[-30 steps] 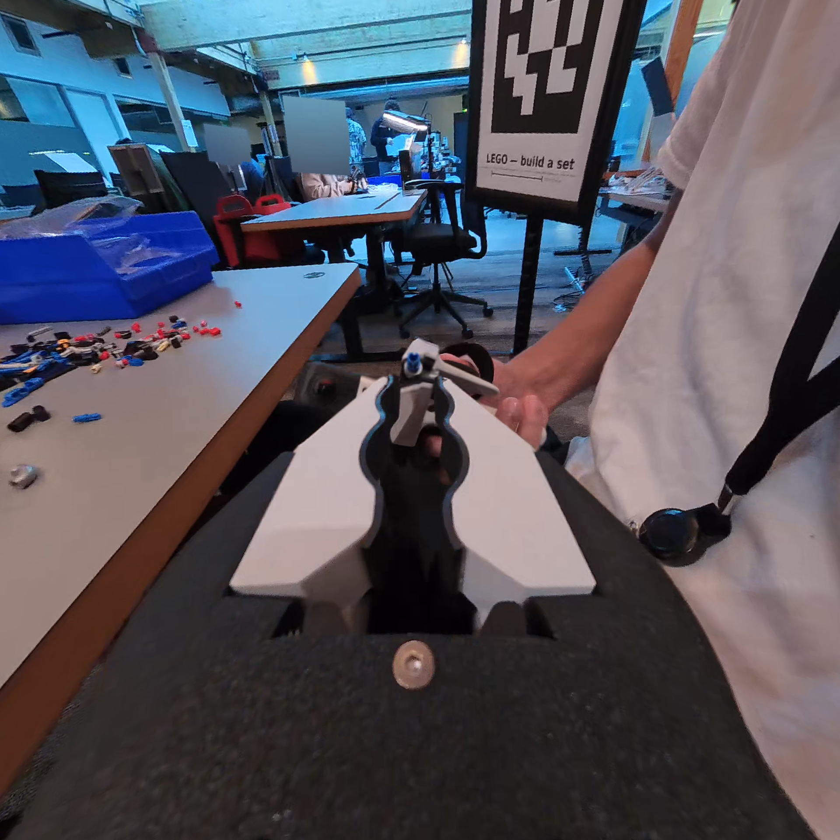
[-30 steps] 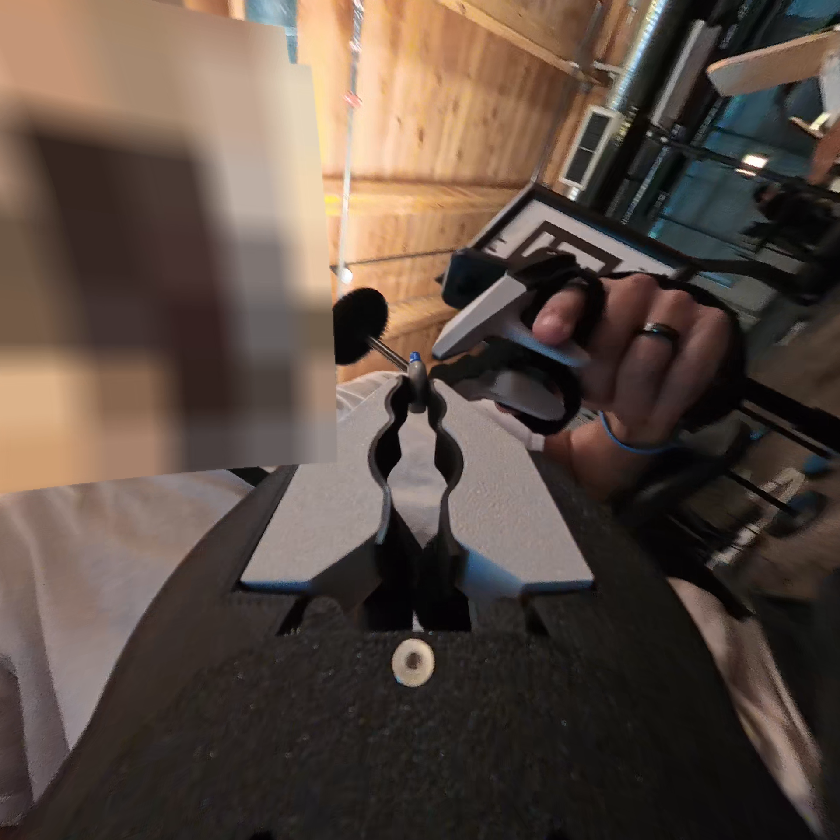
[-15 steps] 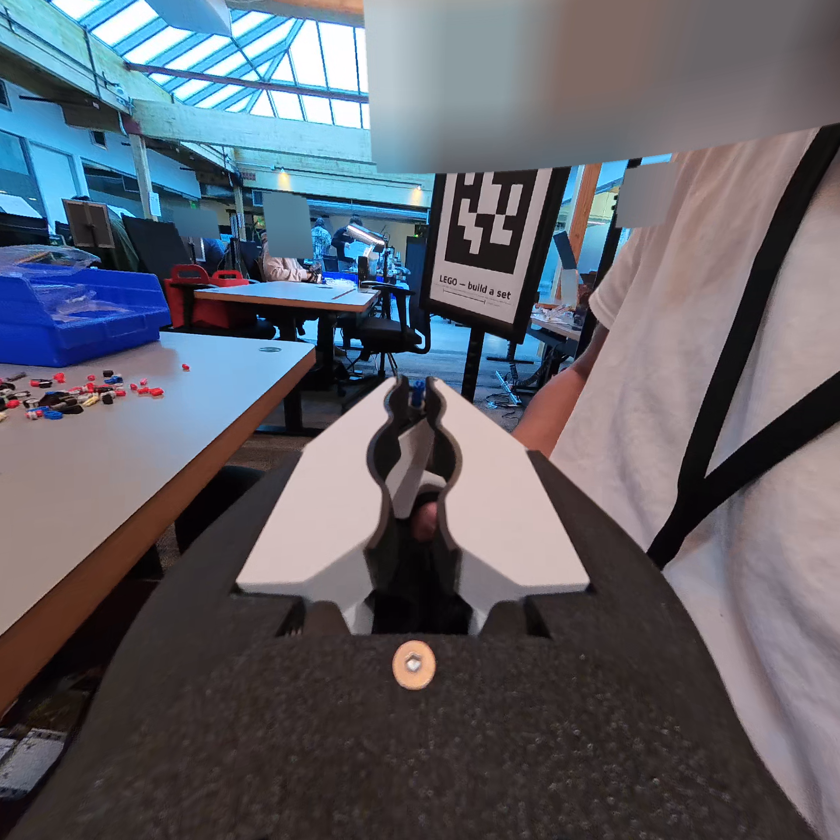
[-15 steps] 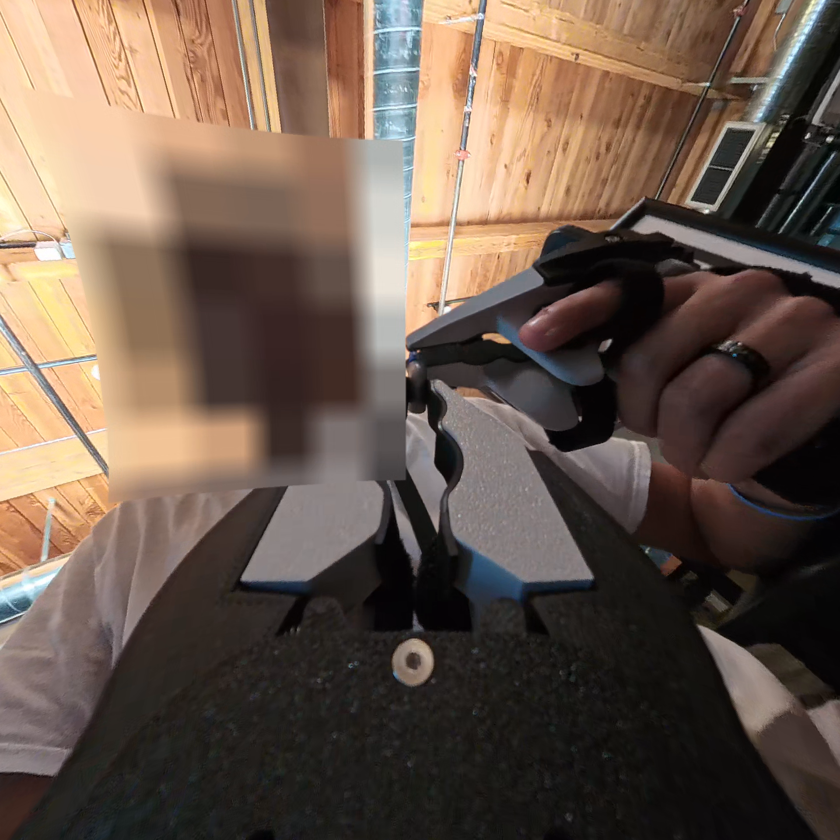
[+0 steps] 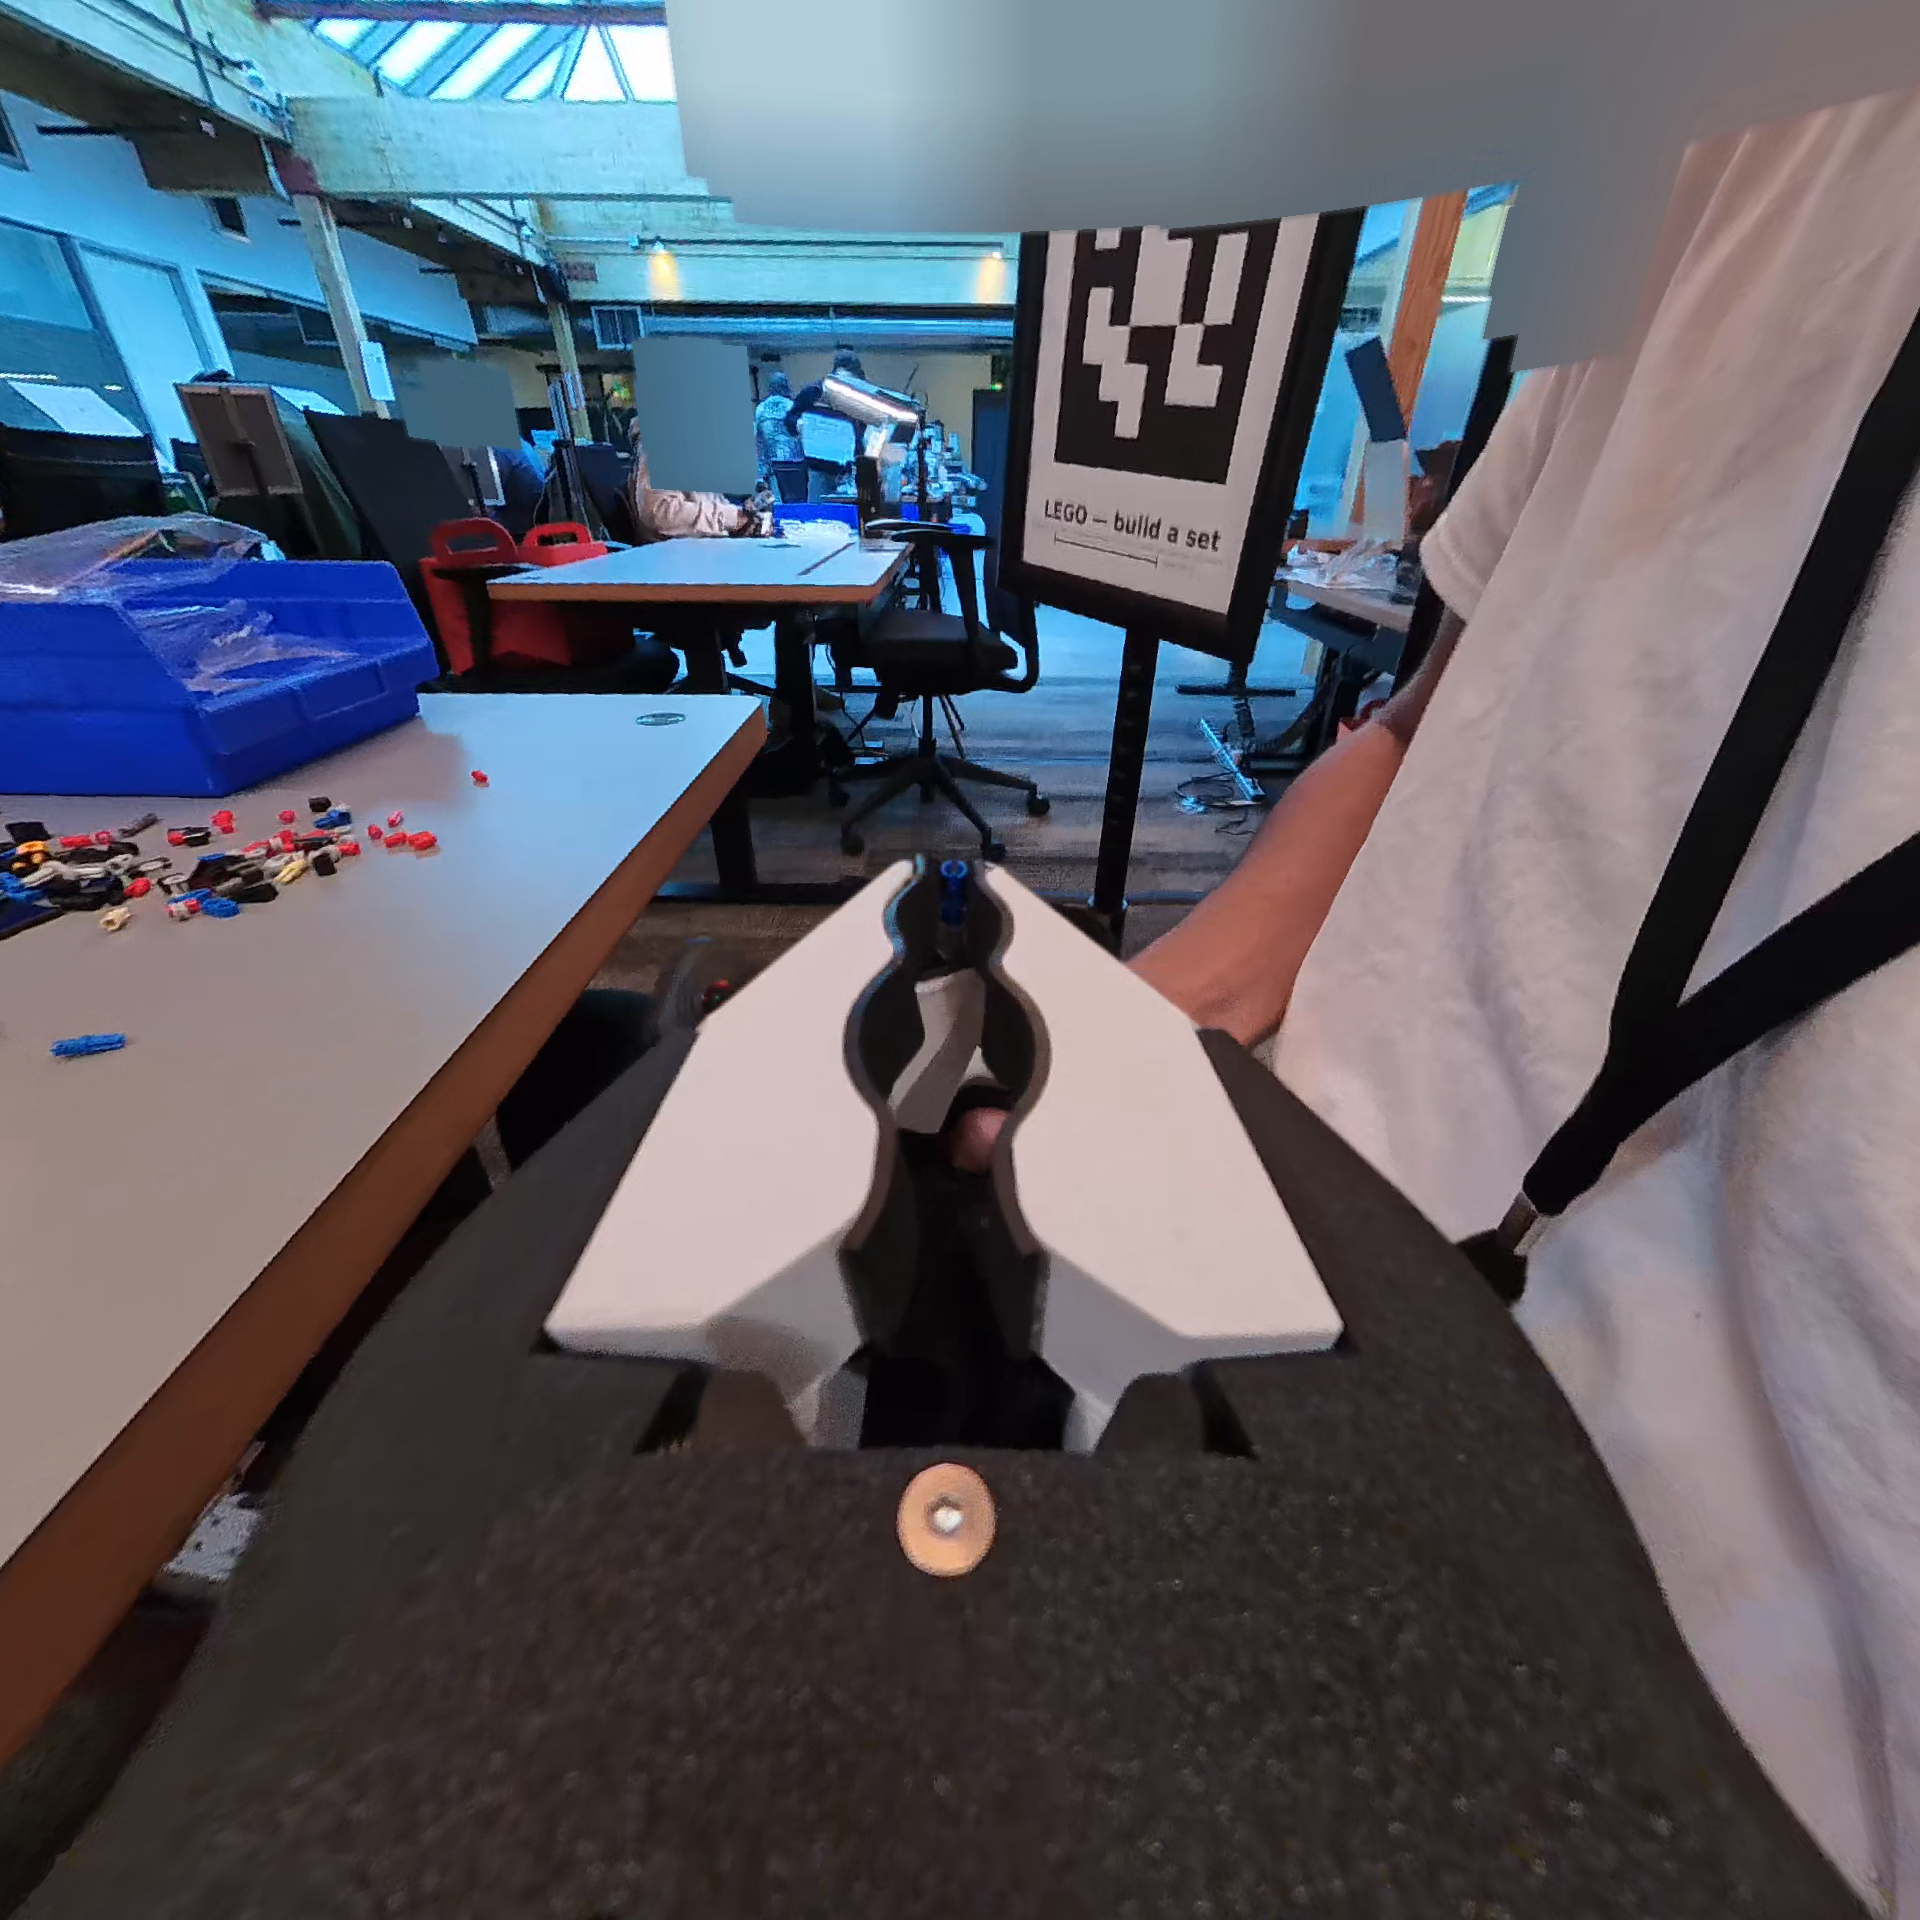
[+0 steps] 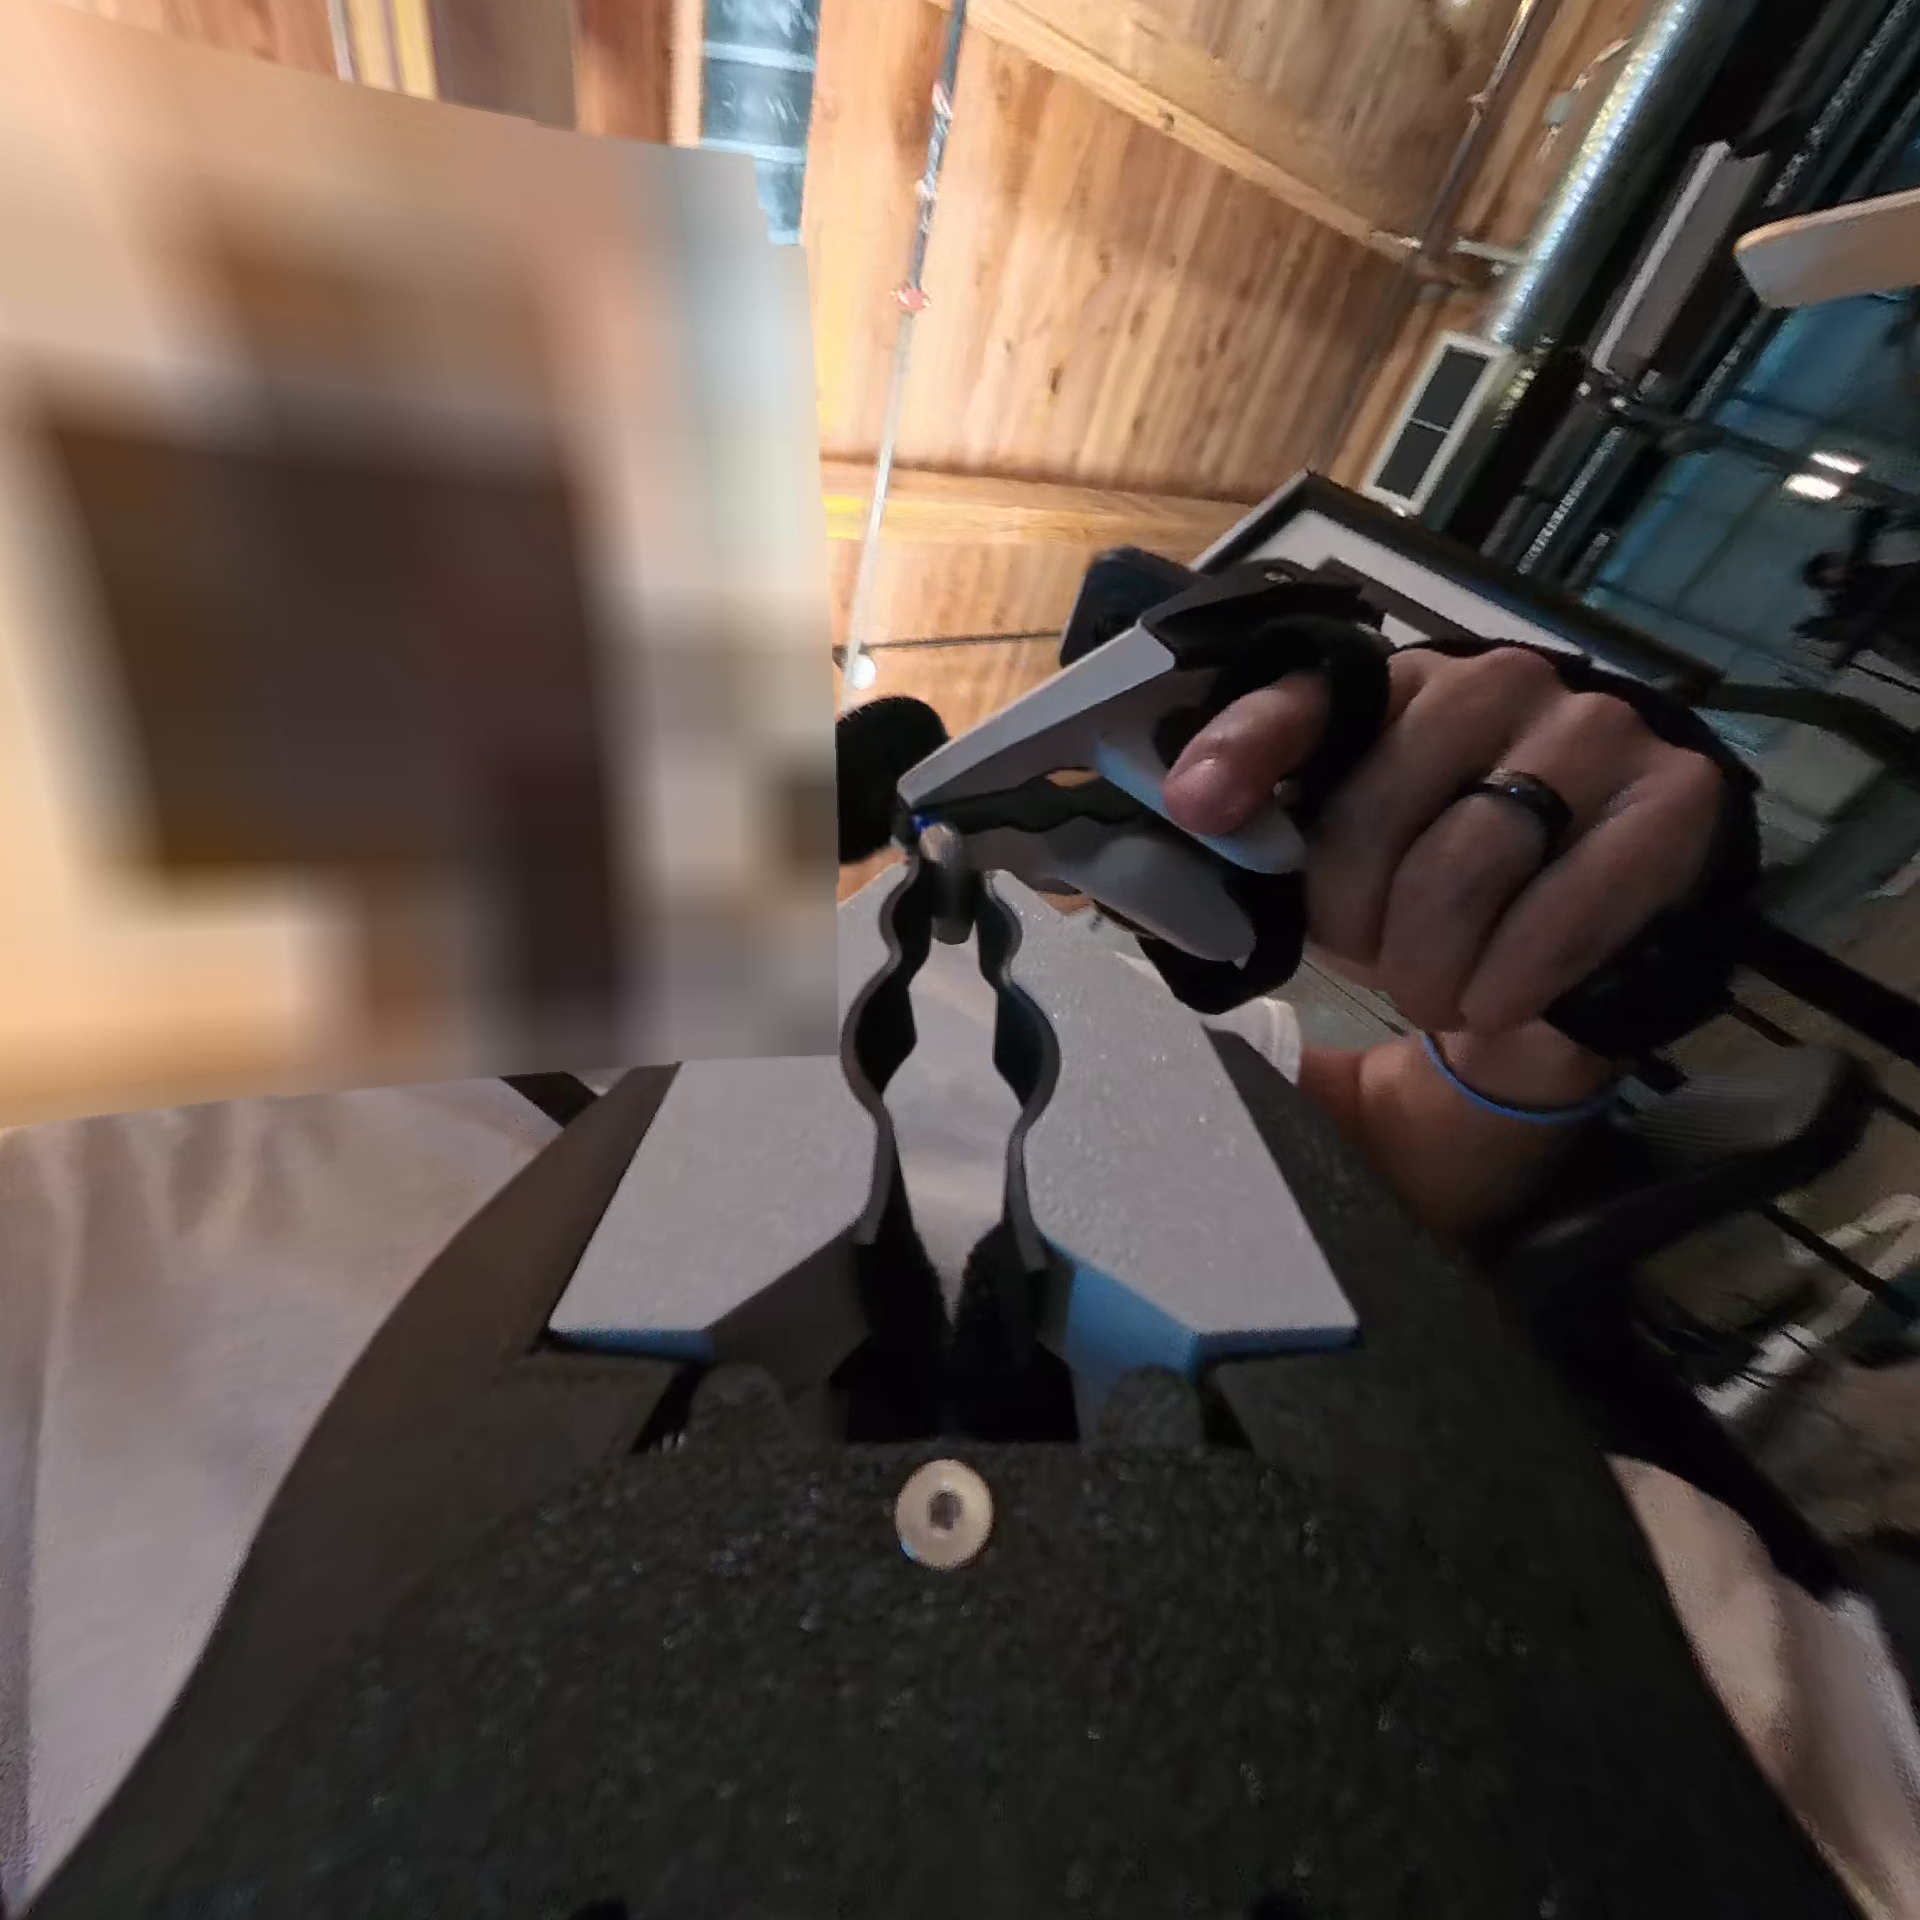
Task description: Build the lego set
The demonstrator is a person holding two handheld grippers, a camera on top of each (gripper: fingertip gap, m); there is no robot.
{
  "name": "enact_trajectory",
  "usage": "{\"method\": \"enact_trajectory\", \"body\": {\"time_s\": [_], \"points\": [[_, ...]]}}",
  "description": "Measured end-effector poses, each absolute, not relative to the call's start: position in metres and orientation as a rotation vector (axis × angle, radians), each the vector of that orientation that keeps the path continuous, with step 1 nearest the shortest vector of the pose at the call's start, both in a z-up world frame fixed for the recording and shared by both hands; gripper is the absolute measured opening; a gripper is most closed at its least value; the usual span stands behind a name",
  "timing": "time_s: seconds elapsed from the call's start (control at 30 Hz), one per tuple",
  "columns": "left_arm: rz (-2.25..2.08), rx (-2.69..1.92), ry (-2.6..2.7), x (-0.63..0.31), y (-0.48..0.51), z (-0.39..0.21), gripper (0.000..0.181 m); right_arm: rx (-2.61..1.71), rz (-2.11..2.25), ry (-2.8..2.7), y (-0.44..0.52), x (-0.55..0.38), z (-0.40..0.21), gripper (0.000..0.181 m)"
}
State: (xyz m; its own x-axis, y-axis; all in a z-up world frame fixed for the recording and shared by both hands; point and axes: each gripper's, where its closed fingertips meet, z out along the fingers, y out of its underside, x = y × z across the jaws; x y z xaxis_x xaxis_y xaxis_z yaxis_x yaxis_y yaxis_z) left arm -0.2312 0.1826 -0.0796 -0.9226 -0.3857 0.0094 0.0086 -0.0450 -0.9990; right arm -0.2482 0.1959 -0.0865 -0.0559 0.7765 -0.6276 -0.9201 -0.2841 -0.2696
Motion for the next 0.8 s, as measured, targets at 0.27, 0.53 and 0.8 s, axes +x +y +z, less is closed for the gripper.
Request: {"method": "enact_trajectory", "body": {"time_s": [0.27,0.53,0.8], "points": [[-2.054,-0.323,1.965,-0.241,0.18,-0.081,0.003,-0.871,1.679,0.174,0.194,-0.259,-0.085,0.006],[-2.068,-0.479,1.975,-0.228,0.189,-0.084,0.003,-0.907,1.638,0.248,0.206,-0.248,-0.09,0.007],[-1.679,-0.506,2.068,-0.208,0.199,-0.12,0.003,-1.395,1.112,0.276,0.218,-0.231,-0.135,0.012]]}}
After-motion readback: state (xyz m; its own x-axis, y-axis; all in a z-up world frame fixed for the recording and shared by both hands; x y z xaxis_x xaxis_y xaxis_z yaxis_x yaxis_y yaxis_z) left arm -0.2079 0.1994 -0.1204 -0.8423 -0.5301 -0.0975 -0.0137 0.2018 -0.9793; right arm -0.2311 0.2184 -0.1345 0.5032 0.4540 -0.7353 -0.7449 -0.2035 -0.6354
